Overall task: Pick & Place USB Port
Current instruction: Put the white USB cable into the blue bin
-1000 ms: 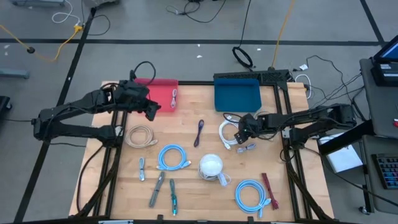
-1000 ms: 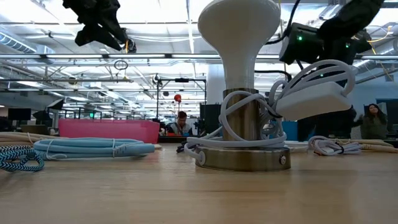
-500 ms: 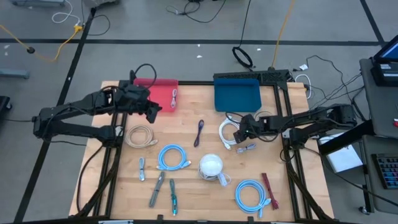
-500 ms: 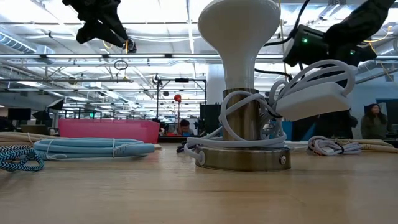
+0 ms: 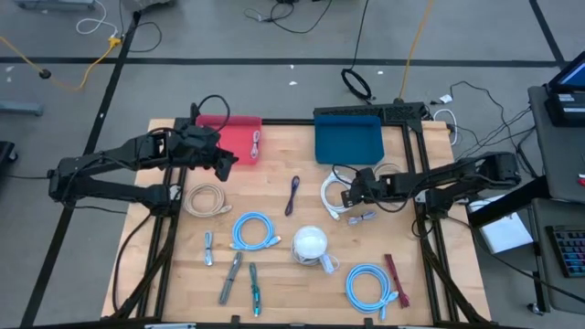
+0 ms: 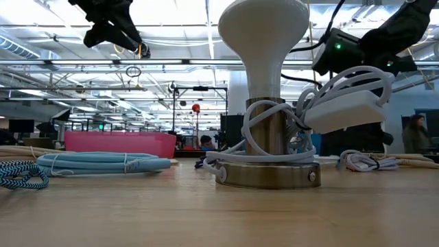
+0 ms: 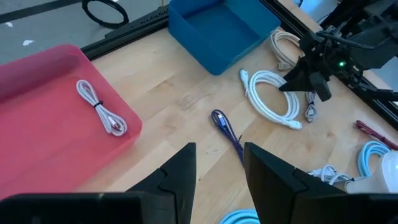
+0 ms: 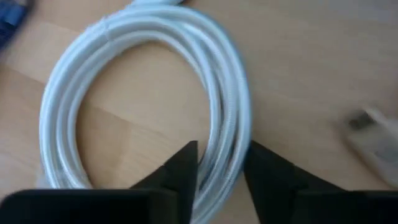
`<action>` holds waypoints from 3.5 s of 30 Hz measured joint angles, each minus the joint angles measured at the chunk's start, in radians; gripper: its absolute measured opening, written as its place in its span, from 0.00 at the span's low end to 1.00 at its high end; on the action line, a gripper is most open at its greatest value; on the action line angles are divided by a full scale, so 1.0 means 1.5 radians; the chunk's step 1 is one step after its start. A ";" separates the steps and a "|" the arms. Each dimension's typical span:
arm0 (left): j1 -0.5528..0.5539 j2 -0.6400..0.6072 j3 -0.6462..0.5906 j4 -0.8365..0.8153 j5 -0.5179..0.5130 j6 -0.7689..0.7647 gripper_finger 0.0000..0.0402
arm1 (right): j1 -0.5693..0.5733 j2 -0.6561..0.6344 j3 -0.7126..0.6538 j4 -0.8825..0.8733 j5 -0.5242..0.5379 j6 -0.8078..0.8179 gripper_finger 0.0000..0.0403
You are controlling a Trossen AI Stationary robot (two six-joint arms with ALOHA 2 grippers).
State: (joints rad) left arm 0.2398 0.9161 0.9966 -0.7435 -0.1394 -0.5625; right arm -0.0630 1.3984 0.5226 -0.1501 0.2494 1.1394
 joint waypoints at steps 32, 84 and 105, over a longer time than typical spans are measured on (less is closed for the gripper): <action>0.001 0.000 0.000 0.008 0.003 0.003 0.34 | -0.005 -0.032 0.252 -0.023 0.114 -0.213 0.07; -0.087 0.000 0.000 0.008 -0.047 -0.031 0.34 | -0.300 -0.024 0.251 -0.046 0.290 -0.227 0.06; -0.091 0.000 0.000 0.000 -0.030 -0.030 0.34 | -0.311 0.086 0.251 -0.029 0.157 -0.312 0.08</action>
State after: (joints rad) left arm 0.1028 0.9161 0.9966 -0.7440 -0.1841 -0.6073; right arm -0.5297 1.5280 0.8993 -0.1940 0.4849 0.6719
